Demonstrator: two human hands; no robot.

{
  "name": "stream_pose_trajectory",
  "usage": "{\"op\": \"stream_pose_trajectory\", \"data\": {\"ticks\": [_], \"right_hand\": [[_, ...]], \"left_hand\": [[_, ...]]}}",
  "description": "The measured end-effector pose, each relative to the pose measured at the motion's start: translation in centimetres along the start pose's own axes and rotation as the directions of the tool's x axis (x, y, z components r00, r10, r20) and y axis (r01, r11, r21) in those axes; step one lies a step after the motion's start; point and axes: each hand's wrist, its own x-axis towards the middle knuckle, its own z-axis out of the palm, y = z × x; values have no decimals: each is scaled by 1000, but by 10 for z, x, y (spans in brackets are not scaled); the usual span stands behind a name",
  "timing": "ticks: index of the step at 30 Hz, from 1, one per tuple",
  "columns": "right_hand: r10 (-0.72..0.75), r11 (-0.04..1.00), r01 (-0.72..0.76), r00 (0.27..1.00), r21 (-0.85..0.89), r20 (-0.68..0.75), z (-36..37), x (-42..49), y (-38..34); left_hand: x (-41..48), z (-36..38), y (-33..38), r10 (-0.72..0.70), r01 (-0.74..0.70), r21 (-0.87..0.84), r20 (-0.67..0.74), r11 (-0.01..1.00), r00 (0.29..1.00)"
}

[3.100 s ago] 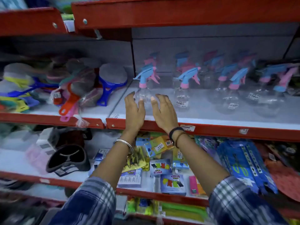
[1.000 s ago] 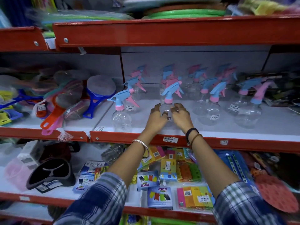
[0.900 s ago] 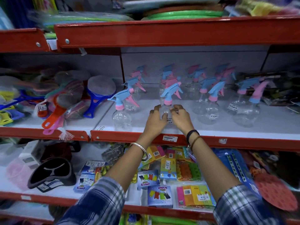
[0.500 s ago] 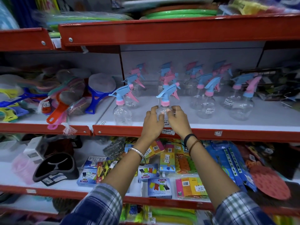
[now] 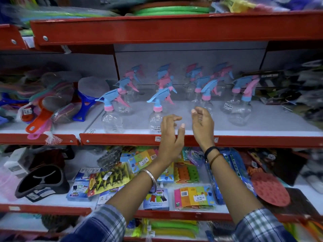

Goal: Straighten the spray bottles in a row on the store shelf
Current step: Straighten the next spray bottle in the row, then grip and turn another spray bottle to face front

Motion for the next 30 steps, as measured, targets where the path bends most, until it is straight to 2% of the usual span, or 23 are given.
{"op": "stream_pose_trajectory", "data": {"ticks": [3, 5, 9, 13, 17, 24, 30], "right_hand": [[24, 998, -27, 998, -59, -63, -27, 21, 16], [56, 991, -62, 997, -120, -56, -39, 37, 27], [154, 971, -137, 985, -194, 75, -51, 67, 46], [282, 948, -249, 945, -197, 167, -53, 83, 54], [307, 943, -259, 919, -209, 247, -54, 92, 57], [233, 963, -192, 945, -188, 231, -65, 84, 58], [180, 975, -137, 949, -173, 261, -74, 62, 51]], "left_hand": [[15, 32, 6, -56, 58, -13, 107, 998, 993], [31, 52, 4, -143, 147, -13, 156, 989, 977], [65, 88, -3, -413, 428, -30, 213, 903, 886], [87, 112, -10, -542, 556, 16, 244, 831, 804], [93, 119, -12, -564, 568, 70, 262, 820, 783], [74, 107, -7, -473, 456, 126, 217, 881, 854], [54, 98, 6, -481, 442, 212, 193, 872, 856]]}}
